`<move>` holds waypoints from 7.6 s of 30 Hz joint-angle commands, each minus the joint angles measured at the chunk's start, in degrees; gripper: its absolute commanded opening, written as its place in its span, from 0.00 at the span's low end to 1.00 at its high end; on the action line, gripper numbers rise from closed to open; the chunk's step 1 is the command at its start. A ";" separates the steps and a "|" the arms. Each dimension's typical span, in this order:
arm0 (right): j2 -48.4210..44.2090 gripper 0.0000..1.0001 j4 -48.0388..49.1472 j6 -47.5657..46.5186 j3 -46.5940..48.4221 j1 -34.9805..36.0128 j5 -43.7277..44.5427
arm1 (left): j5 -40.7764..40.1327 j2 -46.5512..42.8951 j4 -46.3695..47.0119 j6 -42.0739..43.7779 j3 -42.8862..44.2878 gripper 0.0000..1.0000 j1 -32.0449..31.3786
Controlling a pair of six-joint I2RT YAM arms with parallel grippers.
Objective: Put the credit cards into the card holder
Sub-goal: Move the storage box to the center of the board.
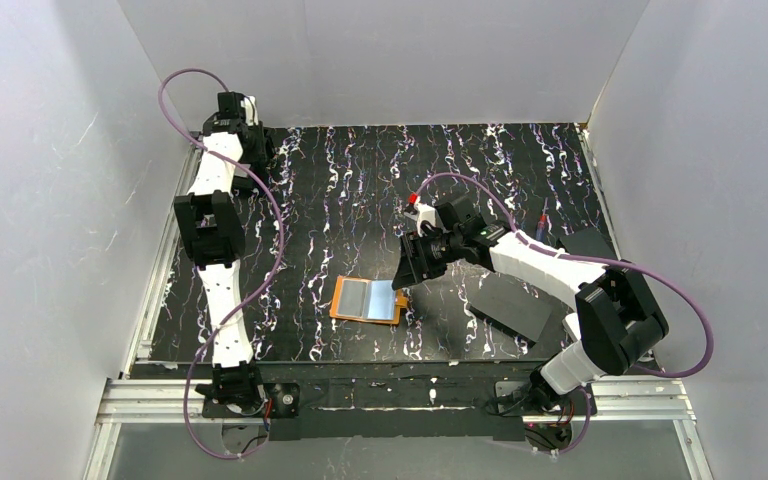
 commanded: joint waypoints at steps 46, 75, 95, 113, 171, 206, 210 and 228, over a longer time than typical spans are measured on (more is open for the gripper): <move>-2.18 0.63 5.72 2.04 -3.45 -0.46 -3.49 | 12.28 -37.05 8.99 7.21 -53.58 0.06 -2.98; -3.75 0.63 7.15 2.58 -4.88 -0.53 -4.51 | 15.42 -45.85 6.08 12.91 -63.90 0.15 -3.67; -4.19 0.63 7.57 2.44 -5.05 -0.49 -5.43 | 16.16 -53.86 7.92 17.04 -71.15 0.25 -3.67; -4.11 0.63 7.20 2.62 -4.85 -0.45 -3.99 | 19.27 -56.31 3.75 -4.60 -63.98 0.79 -5.23; -4.75 0.63 5.77 2.92 -4.99 -0.45 -2.85 | -26.64 -42.60 -25.82 -40.88 -45.97 0.88 -16.84; -5.02 0.63 5.80 3.10 -5.43 -0.45 -3.02 | -20.93 -28.70 -20.06 -26.01 -43.60 0.98 -11.45; -4.94 0.63 5.96 3.19 -5.43 -0.45 -3.10 | -21.73 -27.99 -20.42 -26.45 -43.88 0.98 -11.39; -5.07 0.63 5.80 3.43 -5.61 -0.45 -3.25 | -23.43 -27.42 -18.61 -23.78 -45.43 0.96 -10.94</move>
